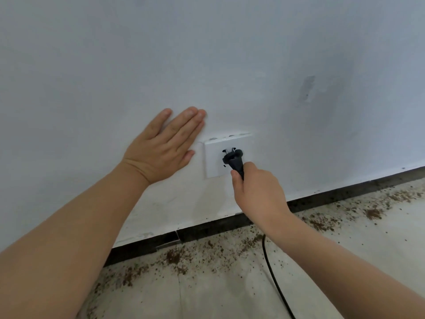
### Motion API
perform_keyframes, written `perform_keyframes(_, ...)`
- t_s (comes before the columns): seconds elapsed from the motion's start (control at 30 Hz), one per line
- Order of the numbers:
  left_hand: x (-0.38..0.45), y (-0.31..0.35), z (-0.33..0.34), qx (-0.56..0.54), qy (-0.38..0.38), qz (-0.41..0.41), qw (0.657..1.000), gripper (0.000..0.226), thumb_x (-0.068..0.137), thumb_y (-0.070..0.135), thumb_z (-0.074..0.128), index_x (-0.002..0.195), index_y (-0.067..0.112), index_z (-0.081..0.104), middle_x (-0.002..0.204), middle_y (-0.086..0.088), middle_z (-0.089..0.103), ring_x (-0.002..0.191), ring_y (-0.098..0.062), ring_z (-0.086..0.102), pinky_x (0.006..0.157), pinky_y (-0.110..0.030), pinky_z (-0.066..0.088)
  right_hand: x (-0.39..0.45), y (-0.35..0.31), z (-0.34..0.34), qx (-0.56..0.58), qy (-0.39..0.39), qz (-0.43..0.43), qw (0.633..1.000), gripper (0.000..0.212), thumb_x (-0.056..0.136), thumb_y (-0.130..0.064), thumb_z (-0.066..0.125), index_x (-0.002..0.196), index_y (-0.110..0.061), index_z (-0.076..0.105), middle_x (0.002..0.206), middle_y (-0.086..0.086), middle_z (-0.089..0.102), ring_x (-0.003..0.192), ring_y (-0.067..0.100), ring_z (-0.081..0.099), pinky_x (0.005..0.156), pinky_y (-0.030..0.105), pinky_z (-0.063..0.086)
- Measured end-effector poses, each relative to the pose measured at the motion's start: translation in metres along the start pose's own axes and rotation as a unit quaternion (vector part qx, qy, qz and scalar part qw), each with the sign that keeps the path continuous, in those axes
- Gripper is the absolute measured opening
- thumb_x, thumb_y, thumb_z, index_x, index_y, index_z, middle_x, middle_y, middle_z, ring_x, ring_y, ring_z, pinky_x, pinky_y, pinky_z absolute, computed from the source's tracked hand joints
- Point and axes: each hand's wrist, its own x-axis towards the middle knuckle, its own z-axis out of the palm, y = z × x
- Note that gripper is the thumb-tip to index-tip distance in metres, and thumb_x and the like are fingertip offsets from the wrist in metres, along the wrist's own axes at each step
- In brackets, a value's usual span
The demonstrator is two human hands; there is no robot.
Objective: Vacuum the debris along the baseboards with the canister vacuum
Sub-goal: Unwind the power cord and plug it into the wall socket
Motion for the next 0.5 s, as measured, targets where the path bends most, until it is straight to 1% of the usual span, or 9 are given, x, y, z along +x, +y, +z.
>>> perform_keyframes(0.1,0.001,-0.003,0.004,0.001,0.011,0.003,1.0,0.062,0.096,0.031,0.032,0.145,-0.005,0.019,0.156,-0.017,-0.001,0.146,-0.026,0.002,0.118,-0.041,0.004,0.001,-0.014,-0.008,-0.008,-0.004,0.025,1.0,0.024,0.102,-0.035,0.026,0.092,-0.014,0.034,0.065,-0.004,0.031,0.056,0.014,0.033,0.045,0.023,0.02)
perform_keyframes(0.2,0.001,-0.002,0.004,0.001,0.015,0.001,1.0,0.061,0.097,0.03,0.031,0.145,-0.006,0.019,0.156,-0.018,0.0,0.145,-0.027,0.002,0.119,-0.041,0.003,0.0,-0.019,-0.01,0.001,-0.002,0.043,0.999,0.024,0.102,-0.035,0.026,0.09,-0.014,0.031,0.064,-0.004,0.03,0.056,0.014,0.032,0.045,0.023,0.02)
perform_keyframes(0.27,0.0,-0.002,0.004,-0.004,0.013,0.001,1.0,0.06,0.097,0.03,0.03,0.145,-0.005,0.02,0.156,-0.018,-0.001,0.145,-0.027,0.002,0.119,-0.041,0.003,0.0,-0.019,-0.007,0.006,0.006,0.051,0.999,0.026,0.102,-0.035,0.028,0.088,-0.013,0.032,0.064,-0.004,0.031,0.054,0.012,0.032,0.045,0.023,0.021)
perform_keyframes(0.3,0.0,-0.002,0.005,-0.007,0.013,0.001,1.0,0.06,0.097,0.03,0.029,0.145,-0.005,0.02,0.156,-0.018,-0.001,0.145,-0.027,0.001,0.119,-0.041,0.003,0.001,-0.018,-0.007,0.012,0.01,0.055,0.998,0.029,0.101,-0.035,0.029,0.084,-0.012,0.033,0.064,-0.004,0.032,0.056,0.014,0.035,0.045,0.023,0.021)
perform_keyframes(0.37,0.0,0.0,0.005,-0.01,0.014,0.002,1.0,0.06,0.097,0.029,0.029,0.145,-0.005,0.02,0.156,-0.018,-0.001,0.145,-0.027,0.002,0.119,-0.041,0.003,0.007,-0.017,-0.011,0.021,0.013,0.056,0.998,0.037,0.1,-0.034,0.033,0.071,-0.012,0.033,0.062,-0.003,0.034,0.059,0.018,0.039,0.045,0.024,0.021)
perform_keyframes(0.43,-0.001,0.001,0.006,-0.01,0.014,0.002,1.0,0.059,0.097,0.029,0.028,0.144,-0.005,0.021,0.156,-0.018,0.0,0.145,-0.027,0.002,0.119,-0.041,0.003,0.013,-0.017,-0.017,0.018,0.01,0.057,0.998,0.042,0.1,-0.033,0.037,0.062,-0.015,0.031,0.061,-0.002,0.036,0.054,0.015,0.037,0.045,0.024,0.02)
perform_keyframes(0.5,-0.001,0.001,0.006,-0.005,0.014,0.002,1.0,0.06,0.097,0.03,0.029,0.145,-0.005,0.02,0.156,-0.017,0.0,0.145,-0.027,0.002,0.119,-0.041,0.003,0.016,-0.02,-0.019,0.015,0.015,0.064,0.998,0.043,0.1,-0.032,0.037,0.06,-0.017,0.029,0.06,-0.002,0.035,0.051,0.009,0.032,0.045,0.023,0.02)
